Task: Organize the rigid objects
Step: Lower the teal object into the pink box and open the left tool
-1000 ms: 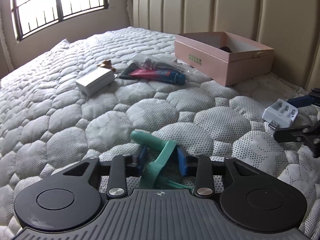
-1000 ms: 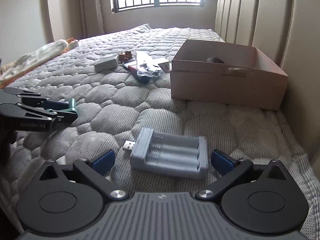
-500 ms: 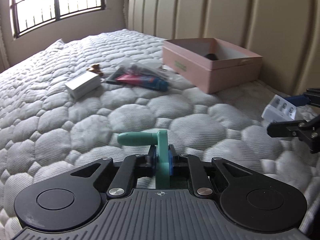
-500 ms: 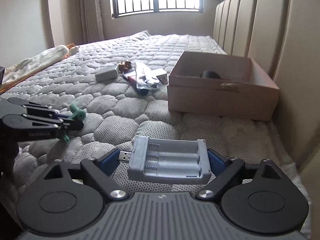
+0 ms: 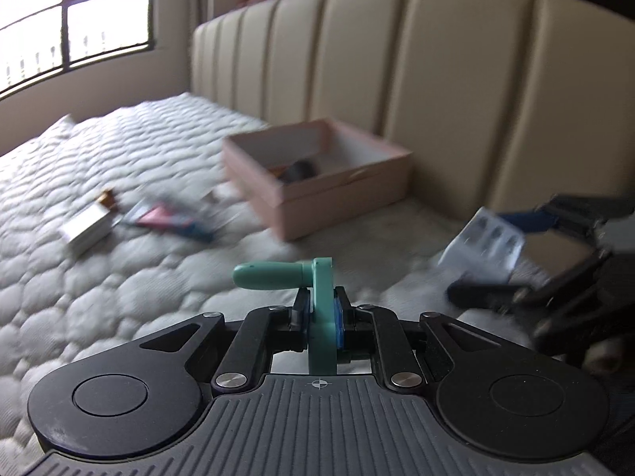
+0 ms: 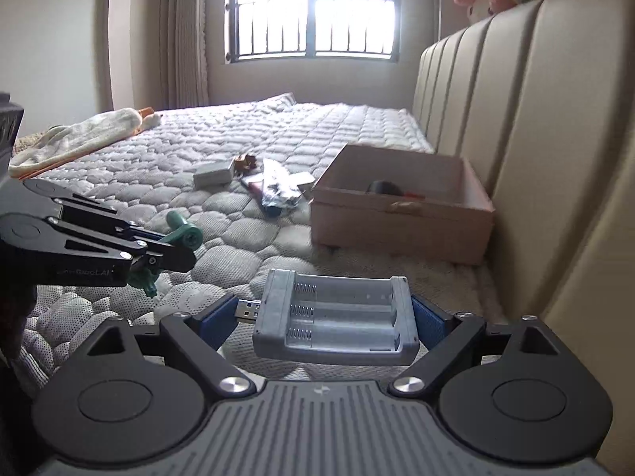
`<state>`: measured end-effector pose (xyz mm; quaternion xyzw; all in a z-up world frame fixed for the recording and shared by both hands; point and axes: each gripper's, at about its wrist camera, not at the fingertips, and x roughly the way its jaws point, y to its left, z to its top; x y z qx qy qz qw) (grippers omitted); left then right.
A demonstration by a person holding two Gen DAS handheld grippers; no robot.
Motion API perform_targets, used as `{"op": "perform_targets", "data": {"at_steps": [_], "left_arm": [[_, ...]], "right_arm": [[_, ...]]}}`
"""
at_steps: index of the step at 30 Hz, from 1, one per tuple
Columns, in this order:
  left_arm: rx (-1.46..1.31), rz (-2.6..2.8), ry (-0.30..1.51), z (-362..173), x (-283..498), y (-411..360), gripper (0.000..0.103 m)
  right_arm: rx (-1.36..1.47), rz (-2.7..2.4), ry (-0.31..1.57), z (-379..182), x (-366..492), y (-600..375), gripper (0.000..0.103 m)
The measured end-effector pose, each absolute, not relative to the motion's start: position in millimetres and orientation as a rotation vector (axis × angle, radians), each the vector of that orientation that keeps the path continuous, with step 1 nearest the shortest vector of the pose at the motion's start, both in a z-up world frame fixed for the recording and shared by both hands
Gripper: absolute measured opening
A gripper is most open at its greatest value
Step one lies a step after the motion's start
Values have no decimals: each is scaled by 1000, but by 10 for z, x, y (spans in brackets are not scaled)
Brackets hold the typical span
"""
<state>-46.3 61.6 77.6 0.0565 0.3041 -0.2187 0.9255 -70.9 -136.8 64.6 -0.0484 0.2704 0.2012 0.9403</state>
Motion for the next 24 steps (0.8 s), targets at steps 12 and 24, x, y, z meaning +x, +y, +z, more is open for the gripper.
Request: {"op": "perform_targets", "data": {"at_steps": [12, 24], "left_arm": [[-52, -449, 590, 1273, 1081, -134, 14], [-156, -318, 694, 761, 1747, -185, 22]], "right_arm": [[-83, 388, 473, 815, -869, -1791, 91], [-121, 401, 506, 667, -820, -1792, 91]]}}
